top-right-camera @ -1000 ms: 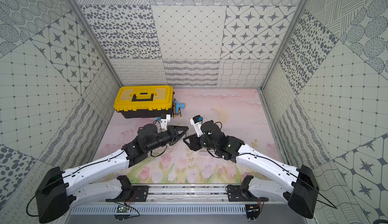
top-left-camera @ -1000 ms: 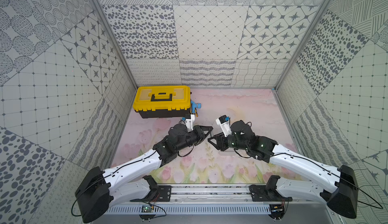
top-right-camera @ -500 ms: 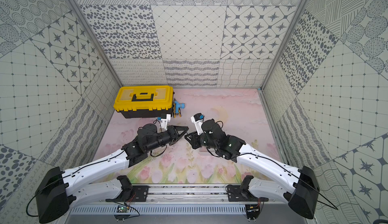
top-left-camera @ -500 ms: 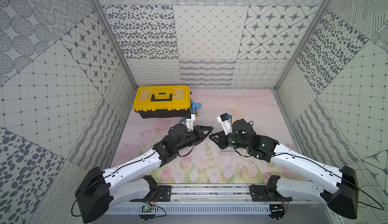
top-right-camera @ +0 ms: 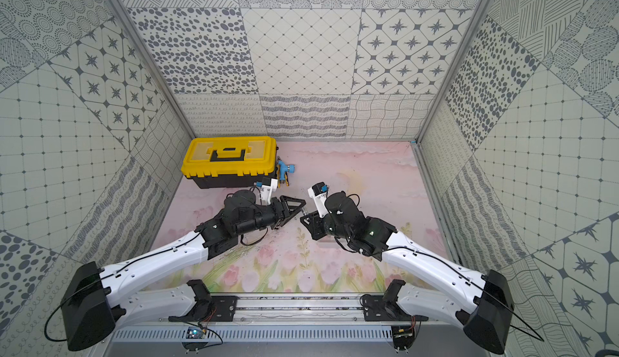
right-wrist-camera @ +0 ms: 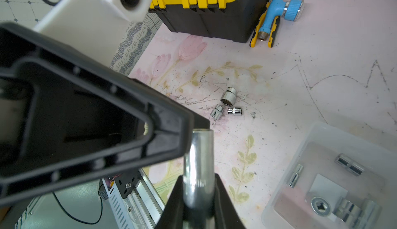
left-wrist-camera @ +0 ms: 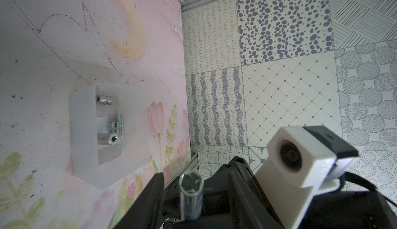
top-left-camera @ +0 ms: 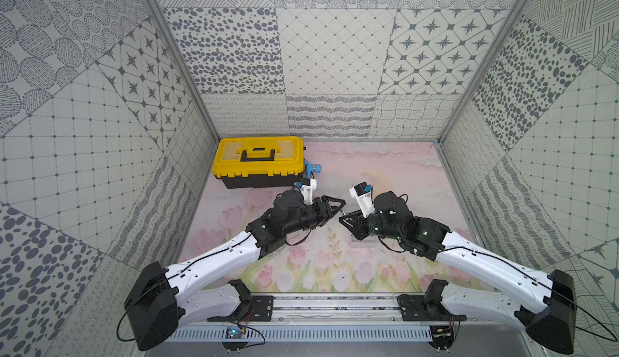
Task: Put the socket on the desktop into the storage box
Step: Place the socket head in the storage box.
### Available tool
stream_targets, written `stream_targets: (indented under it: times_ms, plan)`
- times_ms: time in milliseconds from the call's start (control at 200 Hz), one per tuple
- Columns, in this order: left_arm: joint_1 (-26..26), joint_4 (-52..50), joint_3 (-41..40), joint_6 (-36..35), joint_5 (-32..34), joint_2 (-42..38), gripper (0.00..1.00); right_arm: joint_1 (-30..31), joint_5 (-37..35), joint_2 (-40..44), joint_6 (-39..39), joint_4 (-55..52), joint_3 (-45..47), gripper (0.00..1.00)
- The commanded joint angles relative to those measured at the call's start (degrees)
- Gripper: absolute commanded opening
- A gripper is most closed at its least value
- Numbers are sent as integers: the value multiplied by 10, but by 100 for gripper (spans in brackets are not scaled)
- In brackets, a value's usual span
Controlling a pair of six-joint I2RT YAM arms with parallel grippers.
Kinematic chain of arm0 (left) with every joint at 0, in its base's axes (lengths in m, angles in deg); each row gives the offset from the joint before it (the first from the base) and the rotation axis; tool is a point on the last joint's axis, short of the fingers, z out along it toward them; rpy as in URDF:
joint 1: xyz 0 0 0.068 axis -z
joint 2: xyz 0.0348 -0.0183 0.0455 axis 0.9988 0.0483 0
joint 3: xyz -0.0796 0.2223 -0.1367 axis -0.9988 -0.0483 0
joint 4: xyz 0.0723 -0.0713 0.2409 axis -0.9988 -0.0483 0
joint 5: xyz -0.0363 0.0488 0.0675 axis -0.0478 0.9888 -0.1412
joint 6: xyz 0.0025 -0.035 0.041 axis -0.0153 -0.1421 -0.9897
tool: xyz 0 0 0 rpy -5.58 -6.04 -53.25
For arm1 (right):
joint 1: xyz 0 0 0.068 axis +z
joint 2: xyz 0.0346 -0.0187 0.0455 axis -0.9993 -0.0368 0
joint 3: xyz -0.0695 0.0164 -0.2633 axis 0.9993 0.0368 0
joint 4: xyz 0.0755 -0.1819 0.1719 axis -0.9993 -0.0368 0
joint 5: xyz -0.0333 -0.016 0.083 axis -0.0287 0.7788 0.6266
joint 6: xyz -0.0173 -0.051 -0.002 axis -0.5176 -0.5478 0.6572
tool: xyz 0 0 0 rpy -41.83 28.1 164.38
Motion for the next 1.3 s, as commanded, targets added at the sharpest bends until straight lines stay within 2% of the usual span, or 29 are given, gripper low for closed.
stream_targets:
  times_ms: [0, 70, 145, 240, 380, 480, 540, 575, 645, 700, 825, 890, 975, 1045, 1136, 1246, 1296]
  plan:
    - [-16, -30, 24, -23, -91, 30, 48, -2, 2, 19, -21, 12, 8, 0]
    - [-17, -28, 31, -27, -116, 41, 43, -2, 3, 20, -22, 14, 12, 0]
    - [-19, -25, 37, -30, -134, 47, 30, -1, 2, 18, -23, 13, 12, 0]
    - [-18, -30, 41, -36, -138, 47, 24, -2, 0, 17, -22, 13, 15, 0]
    - [-19, -32, 42, -40, -146, 49, 20, -2, -7, 16, -18, 14, 16, 0]
    - [-19, -29, 46, -42, -169, 60, 28, -2, -6, 15, -16, 15, 16, 0]
    - [-19, -29, 48, -47, -178, 63, 28, -2, -9, 16, -16, 15, 16, 0]
    - [-18, -35, 49, -52, -180, 63, 24, -2, -10, 16, -14, 15, 18, 0]
    - [-19, -49, 55, -62, -179, 61, 8, -2, -6, 17, -13, 15, 17, 0]
    - [-20, -58, 59, -69, -181, 62, 0, -1, -5, 20, -11, 15, 18, 0]
    - [-23, -63, 62, -74, -183, 64, 0, -8, 8, 26, -2, 16, 22, 0]
    - [-24, -54, 56, -72, -175, 58, 0, -28, 40, 38, 15, 21, 31, 29]
    - [-27, -40, 46, -71, -172, 50, 0, -85, 140, 64, 55, 61, 60, 48]
    - [-29, -25, 38, -67, -177, 48, 0, -132, 216, 81, 87, 93, 81, 53]
    - [-30, -9, 32, -63, -185, 49, 0, -160, 283, 85, 104, 110, 91, 57]
    - [-33, 18, 26, -54, -201, 51, 0, -166, 323, 71, 111, 122, 94, 57]
    - [-32, 25, 26, -54, -206, 52, 0, -166, 327, 66, 114, 126, 98, 54]
